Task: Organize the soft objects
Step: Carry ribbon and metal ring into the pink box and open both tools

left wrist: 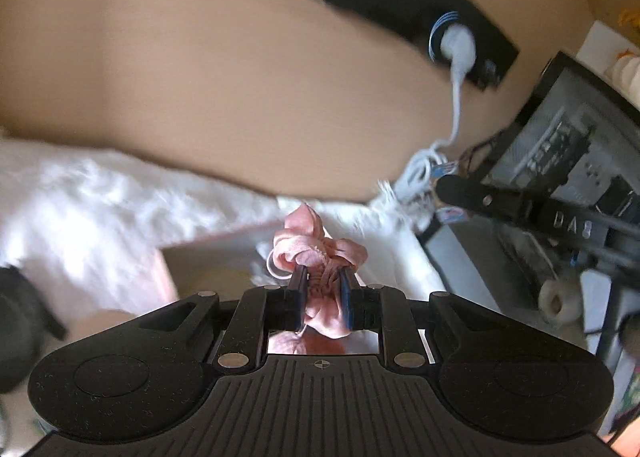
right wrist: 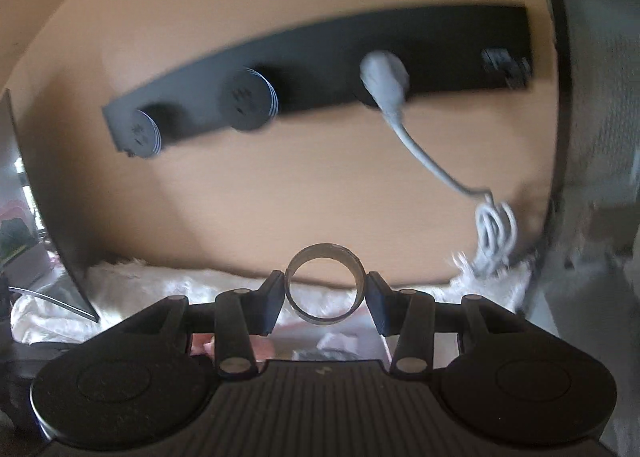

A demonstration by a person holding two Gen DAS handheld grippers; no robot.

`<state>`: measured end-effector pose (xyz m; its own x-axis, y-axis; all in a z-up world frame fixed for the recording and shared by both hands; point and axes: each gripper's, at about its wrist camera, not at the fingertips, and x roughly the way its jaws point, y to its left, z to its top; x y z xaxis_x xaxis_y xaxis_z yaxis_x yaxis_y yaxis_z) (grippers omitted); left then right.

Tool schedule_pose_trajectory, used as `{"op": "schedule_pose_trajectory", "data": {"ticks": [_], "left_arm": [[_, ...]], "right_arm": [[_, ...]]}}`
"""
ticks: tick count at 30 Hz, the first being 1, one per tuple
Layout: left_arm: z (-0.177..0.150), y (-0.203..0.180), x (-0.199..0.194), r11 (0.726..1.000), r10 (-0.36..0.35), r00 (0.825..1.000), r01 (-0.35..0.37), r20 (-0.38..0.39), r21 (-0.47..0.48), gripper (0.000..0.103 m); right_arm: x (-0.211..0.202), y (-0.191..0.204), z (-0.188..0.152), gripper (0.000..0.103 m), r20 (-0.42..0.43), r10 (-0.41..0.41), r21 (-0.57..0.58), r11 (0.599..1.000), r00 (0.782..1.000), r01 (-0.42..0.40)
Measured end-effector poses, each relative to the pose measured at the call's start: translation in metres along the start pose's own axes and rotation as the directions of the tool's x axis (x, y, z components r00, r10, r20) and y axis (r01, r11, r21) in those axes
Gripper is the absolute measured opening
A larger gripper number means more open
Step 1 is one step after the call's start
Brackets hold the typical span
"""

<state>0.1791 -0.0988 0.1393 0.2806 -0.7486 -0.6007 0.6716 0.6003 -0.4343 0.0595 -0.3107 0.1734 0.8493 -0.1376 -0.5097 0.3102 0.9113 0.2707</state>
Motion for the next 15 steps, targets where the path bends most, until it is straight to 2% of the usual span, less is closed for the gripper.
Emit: {"op": "schedule_pose_trajectory", "data": {"ticks": [4, 6, 7, 8, 9, 11, 13, 15], "left_arm": [[0.0, -0.003, 0.04, 0.999, -0.04, 0.996, 0.038, -0.078, -0.03, 0.021], [-0.004, -0.002, 0.066, 0.999, -0.044, 0.987, 0.039, -0.156, -0.033, 0.024], [-0.008, -0.004, 0.081, 1.0, -0.009, 0.978, 0.009, -0.208, -0.001, 0.026], [-0.013, -0.008, 0.096, 0.997, 0.056, 0.966, -0.041, -0.253, 0.063, 0.026], [-0.016, -0.011, 0.105, 0.989, 0.119, 0.956, -0.088, -0.269, 0.122, 0.026], [-0.024, -0.021, 0.121, 0.943, 0.259, 0.935, -0.191, -0.243, 0.273, 0.032], [-0.026, -0.024, 0.131, 0.911, 0.321, 0.918, -0.232, -0.232, 0.342, 0.049], [-0.028, -0.021, 0.14, 0.884, 0.379, 0.895, -0.275, -0.234, 0.379, 0.058]], "right_arm": [[0.018, -0.015, -0.015, 0.044, -0.028, -0.012, 0.015, 1.0, 1.0, 0.013], [0.026, -0.018, -0.023, 0.044, -0.037, -0.019, 0.021, 1.0, 0.999, 0.019], [0.029, -0.019, -0.026, 0.044, -0.042, -0.022, 0.023, 0.999, 0.999, 0.023], [0.032, -0.021, -0.028, 0.044, -0.047, -0.023, 0.028, 0.999, 0.999, 0.024], [0.033, -0.024, -0.032, 0.044, -0.052, -0.021, 0.033, 0.999, 0.998, 0.023], [0.036, -0.027, -0.037, 0.044, -0.062, -0.016, 0.043, 0.999, 0.998, 0.019], [0.037, -0.029, -0.041, 0.044, -0.065, -0.016, 0.046, 0.999, 0.998, 0.019], [0.036, -0.031, -0.045, 0.044, -0.065, -0.022, 0.045, 0.999, 0.998, 0.024]]}}
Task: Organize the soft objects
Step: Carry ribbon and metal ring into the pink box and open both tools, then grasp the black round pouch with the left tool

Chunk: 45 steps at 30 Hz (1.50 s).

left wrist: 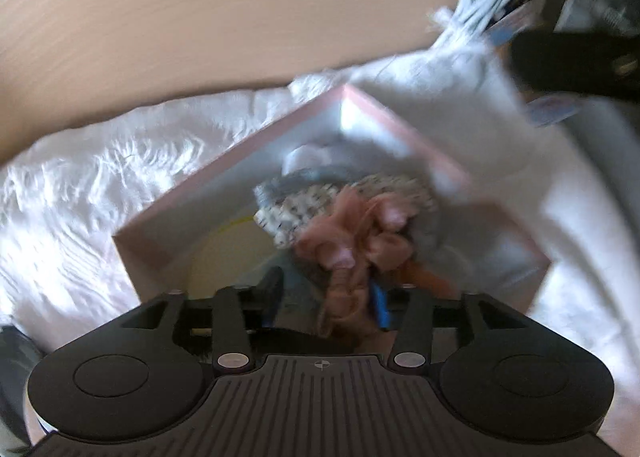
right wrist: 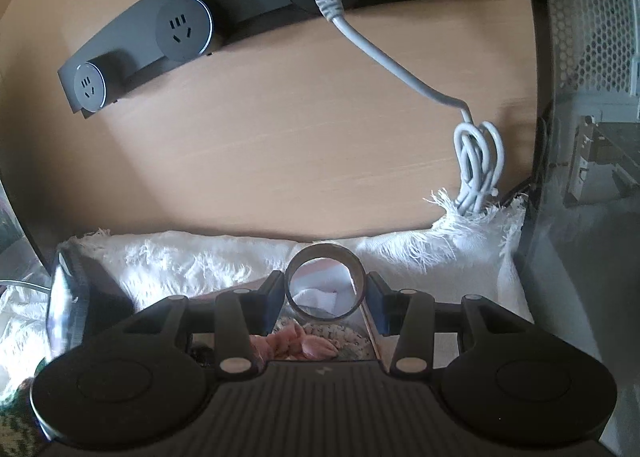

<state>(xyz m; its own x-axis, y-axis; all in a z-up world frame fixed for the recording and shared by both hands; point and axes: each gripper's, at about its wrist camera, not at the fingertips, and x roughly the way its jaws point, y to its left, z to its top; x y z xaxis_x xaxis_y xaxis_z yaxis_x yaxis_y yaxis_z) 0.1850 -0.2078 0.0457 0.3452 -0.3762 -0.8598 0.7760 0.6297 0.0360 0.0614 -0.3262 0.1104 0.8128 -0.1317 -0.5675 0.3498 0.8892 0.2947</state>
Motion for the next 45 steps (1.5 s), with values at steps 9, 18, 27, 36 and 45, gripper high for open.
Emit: {"op": "schedule_pose_trajectory", "data": {"ticks": [9, 18, 27, 36, 45], "left_arm": [[-0.005, 0.036, -0.035, 0.974, -0.138, 0.984, 0.156, 0.115, -0.166, 0.064], [-0.031, 0.085, -0.097, 0.915, -0.118, 0.95, 0.217, 0.289, -0.341, 0.062], [-0.054, 0.086, -0.116, 0.939, 0.001, 0.96, 0.095, 0.28, -0.331, 0.062], [-0.077, 0.091, -0.132, 0.949, -0.004, 0.945, 0.106, 0.327, -0.296, 0.062], [-0.114, 0.128, -0.168, 0.959, 0.025, 0.931, 0.081, 0.364, -0.272, 0.062]], "right_arm": [[0.004, -0.004, -0.009, 0.044, -0.026, -0.015, 0.003, 1.0, 1.0, 0.015], [0.018, 0.002, -0.014, 0.044, -0.083, 0.028, 0.01, 1.0, 0.996, -0.027], [0.075, 0.023, -0.049, 0.054, -0.338, -0.008, -0.058, 0.998, 0.941, -0.013], [0.032, 0.04, -0.048, 0.056, -0.259, -0.061, -0.112, 0.993, 0.964, 0.033], [-0.012, 0.129, -0.038, 0.063, -0.109, -0.003, -0.236, 0.972, 0.994, -0.023]]}}
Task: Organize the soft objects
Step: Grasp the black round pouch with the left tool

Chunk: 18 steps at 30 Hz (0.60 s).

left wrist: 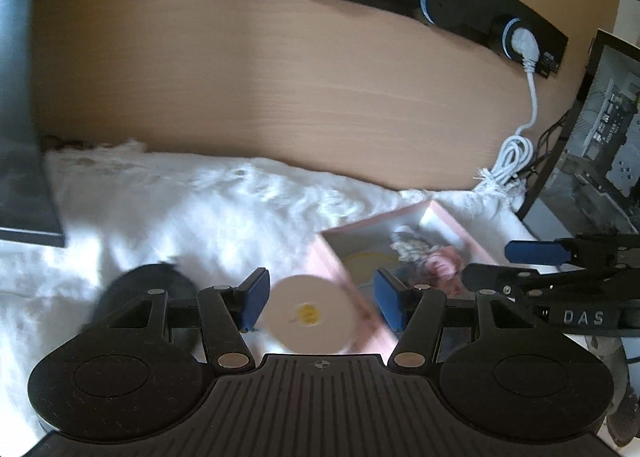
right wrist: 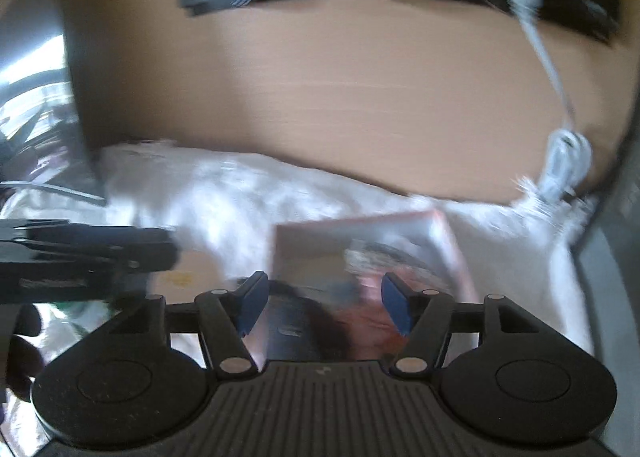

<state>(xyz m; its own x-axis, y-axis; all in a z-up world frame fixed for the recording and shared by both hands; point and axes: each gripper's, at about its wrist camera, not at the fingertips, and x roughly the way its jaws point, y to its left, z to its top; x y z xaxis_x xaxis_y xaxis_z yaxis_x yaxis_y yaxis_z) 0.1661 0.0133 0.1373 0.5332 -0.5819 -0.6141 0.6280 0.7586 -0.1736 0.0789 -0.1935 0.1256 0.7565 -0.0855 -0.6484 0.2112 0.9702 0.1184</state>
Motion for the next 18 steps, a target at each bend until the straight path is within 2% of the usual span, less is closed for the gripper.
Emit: {"op": "schedule_pose_trajectory", "data": {"ticks": [6, 11, 13, 15, 16, 18], "left_arm": [[-0.022, 0.053, -0.024, 0.998, 0.047, 0.999, -0.047, 0.004, -0.03, 0.062], [-0.031, 0.131, -0.036, 0.987, 0.089, 0.996, -0.089, -0.012, -0.132, 0.062], [-0.028, 0.163, -0.032, 0.982, 0.069, 0.997, -0.075, -0.039, -0.176, 0.062], [-0.029, 0.19, -0.019, 0.974, 0.002, 0.996, -0.021, -0.086, -0.225, 0.062], [-0.029, 0.202, -0.008, 0.969, -0.037, 0.992, 0.007, -0.118, -0.245, 0.062], [-0.029, 0.213, 0.012, 0.97, -0.062, 0.983, 0.019, -0.174, -0.242, 0.062]], "right_arm": [[0.013, 0.07, -0.002, 0.063, -0.007, 0.07, -0.082, 0.994, 0.998, -0.07], [0.024, 0.12, -0.016, 0.065, -0.017, 0.129, -0.15, 0.98, 0.991, -0.13], [0.026, 0.133, -0.028, 0.067, -0.015, 0.144, -0.182, 0.973, 0.989, -0.144], [0.032, 0.143, -0.042, 0.067, -0.02, 0.146, -0.215, 0.965, 0.989, -0.147], [0.036, 0.147, -0.05, 0.067, -0.03, 0.143, -0.232, 0.962, 0.989, -0.146], [0.044, 0.151, -0.063, 0.067, -0.058, 0.129, -0.249, 0.958, 0.99, -0.14]]}}
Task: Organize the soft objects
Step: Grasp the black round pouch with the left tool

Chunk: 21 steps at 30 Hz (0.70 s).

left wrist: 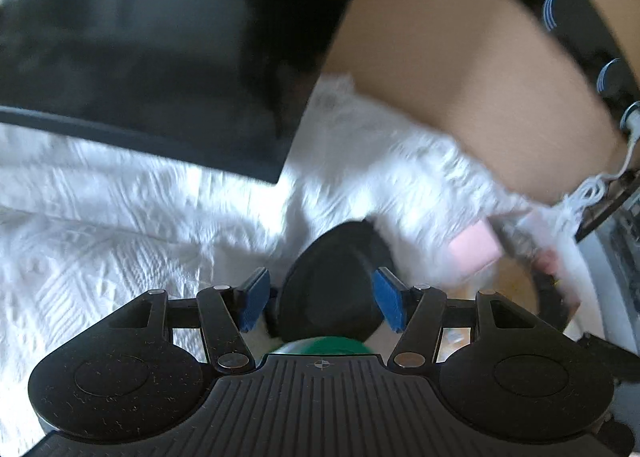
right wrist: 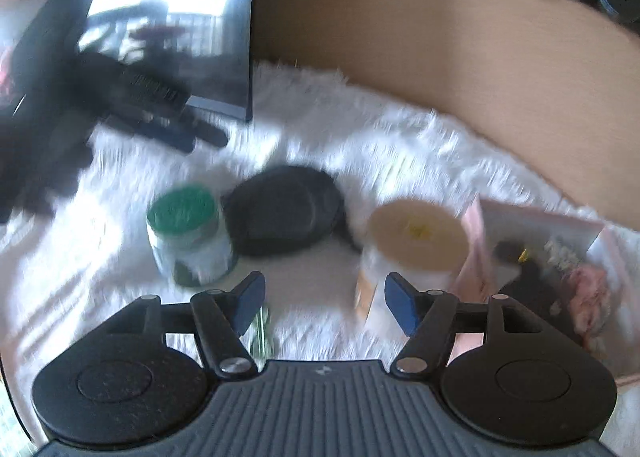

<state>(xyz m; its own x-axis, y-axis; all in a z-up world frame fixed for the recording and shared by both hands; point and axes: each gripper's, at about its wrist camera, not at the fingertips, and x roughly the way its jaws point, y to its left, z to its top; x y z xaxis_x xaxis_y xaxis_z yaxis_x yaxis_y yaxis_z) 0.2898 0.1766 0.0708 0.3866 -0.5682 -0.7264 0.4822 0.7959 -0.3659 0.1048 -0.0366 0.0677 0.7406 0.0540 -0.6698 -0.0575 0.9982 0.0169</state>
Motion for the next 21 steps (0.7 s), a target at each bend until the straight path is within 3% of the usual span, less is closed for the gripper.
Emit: {"op": "schedule_pose_trajectory", "data": {"ticks": [6, 12, 15, 17, 21], "left_arm": [[0.02, -0.008, 0.066, 0.983, 0.044, 0.988, -0.016, -0.15, 0.184, 0.062], [0.031, -0.014, 0.111, 0.971, 0.031, 0.967, 0.031, -0.253, 0.236, 0.062], [0.034, -0.022, 0.121, 0.963, -0.019, 0.952, 0.1, -0.306, 0.25, 0.055], [0.035, -0.026, 0.123, 0.959, -0.017, 0.946, 0.107, -0.322, 0.264, 0.054], [0.035, -0.038, 0.123, 0.95, -0.024, 0.934, 0.132, -0.357, 0.282, 0.041]], "right_arm": [[0.03, 0.0, -0.03, 0.067, -0.086, 0.011, 0.069, 0.998, 0.996, -0.005], [0.042, 0.005, -0.053, 0.067, -0.107, 0.001, 0.071, 0.997, 0.994, 0.007], [0.046, 0.013, -0.062, 0.067, -0.115, -0.029, 0.032, 0.999, 0.993, 0.033], [0.044, 0.016, -0.066, 0.068, -0.089, -0.032, 0.033, 0.999, 0.996, 0.035], [0.046, 0.012, -0.07, 0.076, -0.06, -0.032, 0.063, 0.997, 0.998, 0.035]]}}
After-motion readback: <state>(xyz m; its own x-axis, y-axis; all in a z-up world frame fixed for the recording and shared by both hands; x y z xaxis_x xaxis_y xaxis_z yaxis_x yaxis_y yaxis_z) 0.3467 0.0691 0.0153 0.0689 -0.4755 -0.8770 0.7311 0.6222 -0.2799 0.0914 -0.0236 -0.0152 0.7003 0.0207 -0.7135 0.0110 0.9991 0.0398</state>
